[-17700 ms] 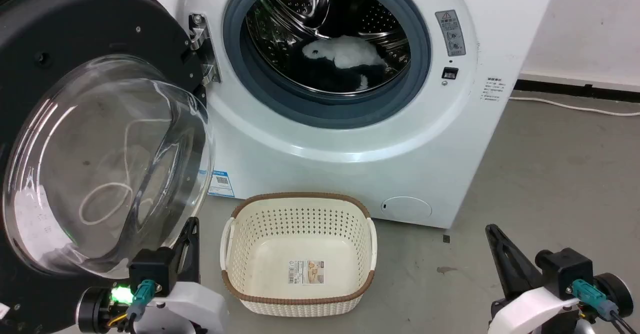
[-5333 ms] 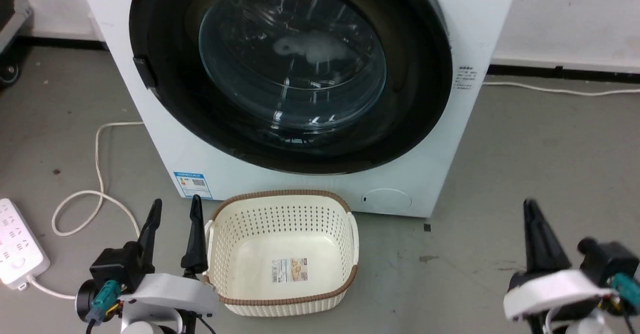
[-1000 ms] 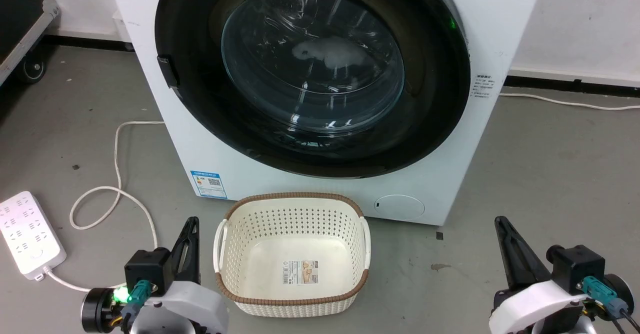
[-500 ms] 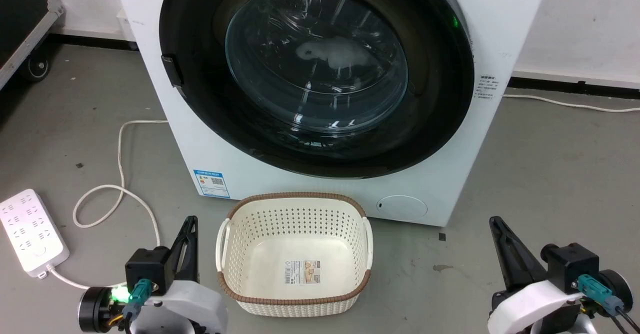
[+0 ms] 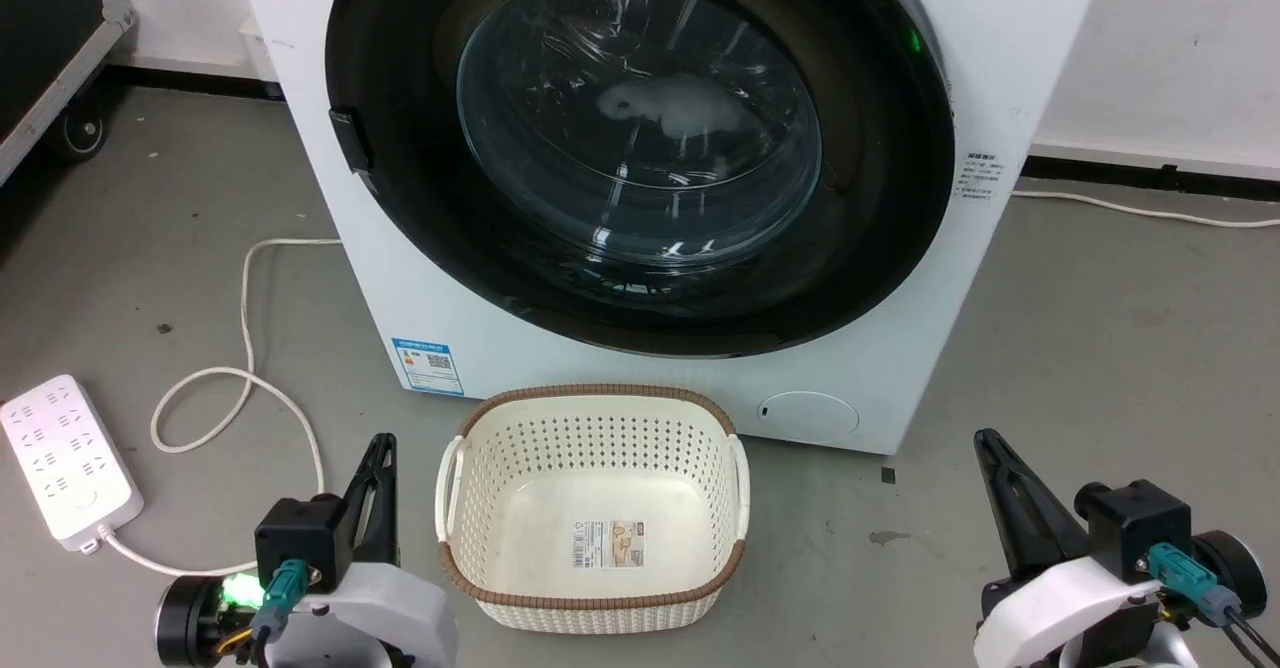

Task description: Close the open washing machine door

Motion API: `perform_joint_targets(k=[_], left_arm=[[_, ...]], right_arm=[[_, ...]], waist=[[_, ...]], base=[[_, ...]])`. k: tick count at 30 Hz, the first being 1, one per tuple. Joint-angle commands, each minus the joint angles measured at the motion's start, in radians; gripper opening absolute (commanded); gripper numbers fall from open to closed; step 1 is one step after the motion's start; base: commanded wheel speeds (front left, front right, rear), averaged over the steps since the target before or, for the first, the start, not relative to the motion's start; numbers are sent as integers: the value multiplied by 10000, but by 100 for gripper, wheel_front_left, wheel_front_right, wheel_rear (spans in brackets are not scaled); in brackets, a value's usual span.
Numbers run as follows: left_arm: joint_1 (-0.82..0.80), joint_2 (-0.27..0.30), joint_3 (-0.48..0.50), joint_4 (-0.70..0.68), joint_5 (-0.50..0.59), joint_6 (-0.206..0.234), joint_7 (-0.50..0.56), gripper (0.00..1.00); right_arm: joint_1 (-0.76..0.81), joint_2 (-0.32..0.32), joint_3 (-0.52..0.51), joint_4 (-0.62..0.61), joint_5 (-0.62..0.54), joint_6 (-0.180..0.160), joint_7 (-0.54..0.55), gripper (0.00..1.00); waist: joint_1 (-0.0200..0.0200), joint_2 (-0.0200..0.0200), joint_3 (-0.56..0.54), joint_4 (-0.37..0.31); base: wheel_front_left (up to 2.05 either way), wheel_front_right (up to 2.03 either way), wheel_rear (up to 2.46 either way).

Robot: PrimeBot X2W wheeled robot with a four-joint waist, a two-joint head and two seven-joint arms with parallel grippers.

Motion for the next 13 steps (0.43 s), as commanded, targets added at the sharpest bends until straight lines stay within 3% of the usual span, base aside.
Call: perform_joint_targets(k=[1,13], left_arm=[[153,-25,55,-85,123,-54,70,0],[193,-68,97,-191,241,-57,162,0]], right_arm=[[179,-32,12,-107,-64,-5,55,0],[192,-33,30,-220,-154,-6,164,0]], waist=[[-1,0,0,4],[-1,0,-3,31]], base=[[0,0,0],[0,0,0]])
